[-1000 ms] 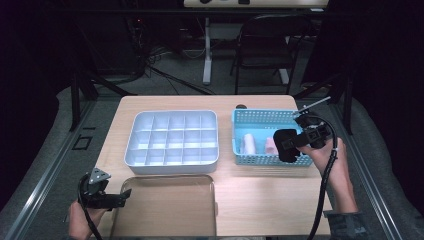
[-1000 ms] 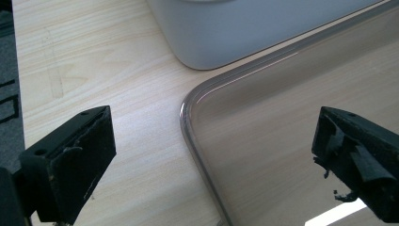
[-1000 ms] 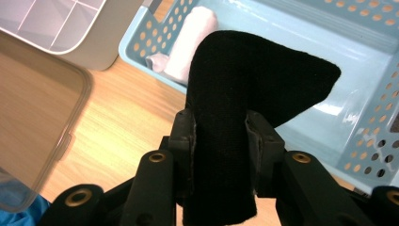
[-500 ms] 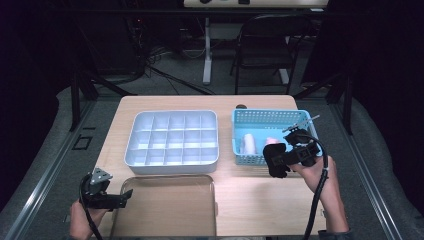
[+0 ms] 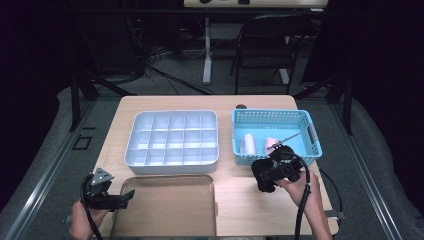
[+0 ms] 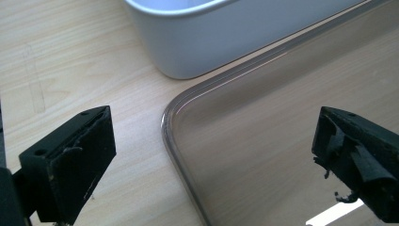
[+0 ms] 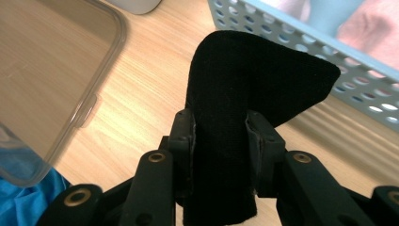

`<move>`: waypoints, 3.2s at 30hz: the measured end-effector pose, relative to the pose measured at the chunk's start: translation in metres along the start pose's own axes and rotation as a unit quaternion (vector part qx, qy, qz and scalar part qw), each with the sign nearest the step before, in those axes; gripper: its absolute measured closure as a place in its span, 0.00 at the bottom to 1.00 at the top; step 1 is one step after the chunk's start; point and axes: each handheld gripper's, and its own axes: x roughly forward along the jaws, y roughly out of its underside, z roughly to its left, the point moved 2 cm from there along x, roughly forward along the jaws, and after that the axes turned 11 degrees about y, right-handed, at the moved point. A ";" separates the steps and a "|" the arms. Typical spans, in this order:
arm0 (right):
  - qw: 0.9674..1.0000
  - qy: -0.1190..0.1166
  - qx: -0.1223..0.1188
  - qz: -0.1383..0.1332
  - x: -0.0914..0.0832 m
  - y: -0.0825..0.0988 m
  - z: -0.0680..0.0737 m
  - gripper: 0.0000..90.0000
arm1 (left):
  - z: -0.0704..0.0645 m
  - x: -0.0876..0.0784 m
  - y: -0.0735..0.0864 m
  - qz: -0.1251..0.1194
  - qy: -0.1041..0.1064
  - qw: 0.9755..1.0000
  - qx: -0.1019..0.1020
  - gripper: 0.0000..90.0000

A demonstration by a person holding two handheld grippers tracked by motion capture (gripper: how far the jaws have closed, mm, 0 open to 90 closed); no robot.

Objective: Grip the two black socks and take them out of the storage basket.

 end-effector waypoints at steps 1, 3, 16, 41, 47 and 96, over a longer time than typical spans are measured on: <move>1.000 0.000 0.000 0.001 0.002 0.001 0.001 0.75 | -0.002 -0.001 -0.001 -0.002 -0.001 1.000 0.004 0.00; 1.000 0.003 -0.009 0.007 0.006 0.002 0.005 0.75 | -0.007 -0.003 -0.004 -0.008 0.004 1.000 0.011 0.00; 1.000 0.016 -0.010 0.019 0.025 0.009 0.023 0.74 | -0.051 -0.011 -0.040 -0.032 0.063 0.996 0.055 0.00; 0.997 -0.061 -0.036 0.021 0.030 0.019 0.045 0.36 | -0.095 0.042 -0.071 -0.036 0.122 0.989 0.082 0.00; 0.997 -0.055 0.027 -0.041 0.024 0.020 0.020 0.43 | -0.088 0.045 -0.064 -0.027 0.115 0.990 0.078 0.00; 0.999 -0.042 0.011 -0.032 0.041 0.015 0.035 0.81 | -0.093 0.061 -0.060 0.007 0.121 0.988 0.095 0.00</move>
